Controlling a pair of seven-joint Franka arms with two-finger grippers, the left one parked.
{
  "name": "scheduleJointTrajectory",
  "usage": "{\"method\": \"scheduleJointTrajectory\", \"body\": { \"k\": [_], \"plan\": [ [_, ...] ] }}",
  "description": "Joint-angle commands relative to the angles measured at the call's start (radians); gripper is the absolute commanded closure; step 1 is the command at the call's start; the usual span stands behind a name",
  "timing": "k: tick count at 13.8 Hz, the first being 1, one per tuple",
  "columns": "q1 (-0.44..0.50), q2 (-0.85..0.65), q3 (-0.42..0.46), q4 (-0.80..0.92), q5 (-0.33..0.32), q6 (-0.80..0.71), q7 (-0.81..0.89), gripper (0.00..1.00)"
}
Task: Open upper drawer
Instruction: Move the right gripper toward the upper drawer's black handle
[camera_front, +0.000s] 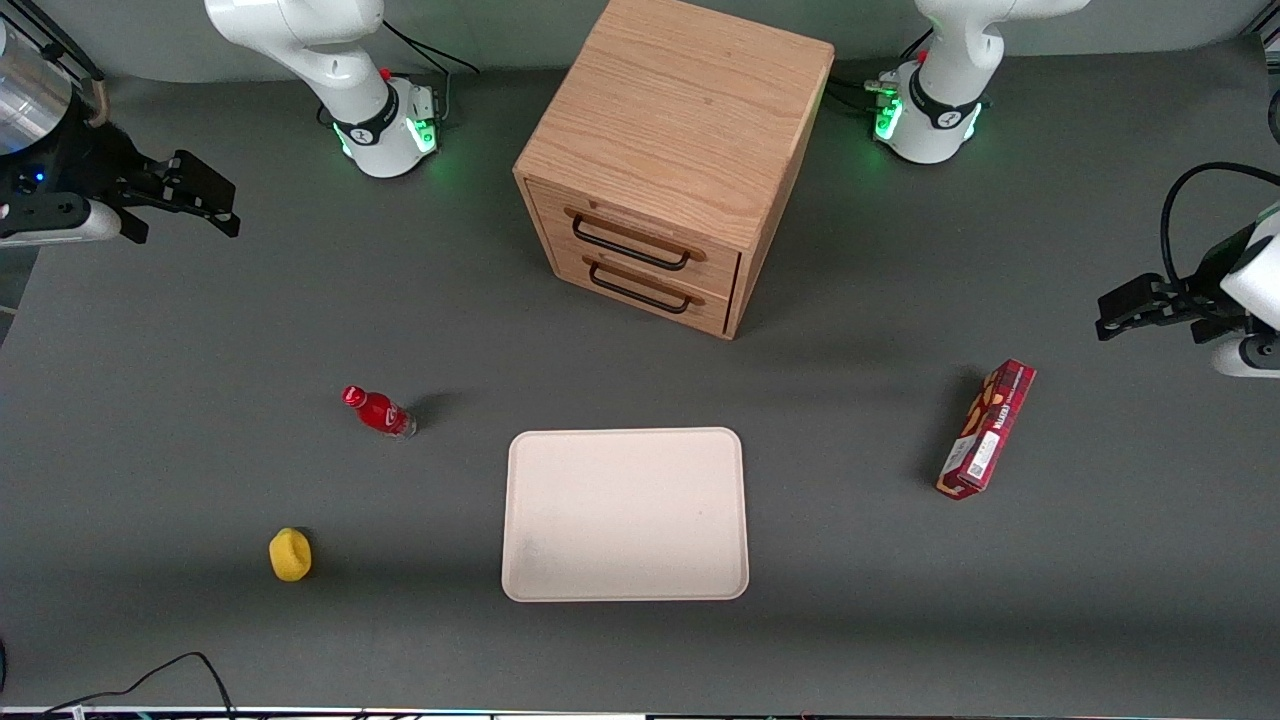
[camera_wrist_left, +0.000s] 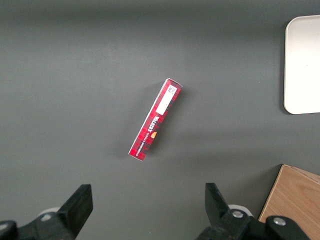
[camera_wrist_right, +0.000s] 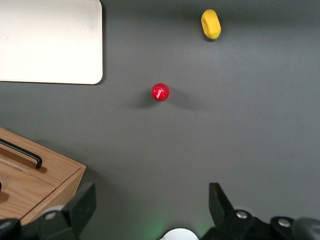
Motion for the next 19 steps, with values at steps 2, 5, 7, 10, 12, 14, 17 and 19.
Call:
{"method": "scheduleJointTrajectory", "body": {
  "k": [2, 5, 7, 10, 12, 14, 17, 19],
  "plan": [
    [0.002, 0.015, 0.0, 0.035, 0.015, -0.021, 0.029, 0.0],
    [0.002, 0.017, 0.0, 0.037, 0.018, -0.023, 0.016, 0.0],
    [0.005, 0.011, 0.071, 0.043, 0.02, -0.021, -0.029, 0.0],
    [0.005, 0.061, 0.205, 0.084, 0.041, -0.01, -0.057, 0.0],
    [0.008, 0.122, 0.247, 0.094, 0.139, 0.041, -0.063, 0.0],
    [0.017, 0.217, 0.328, 0.139, 0.167, 0.062, -0.078, 0.0],
    [0.019, 0.354, 0.464, 0.152, 0.17, 0.12, -0.199, 0.0],
    [0.02, 0.446, 0.543, 0.144, 0.17, 0.18, -0.259, 0.0]
  ]
}}
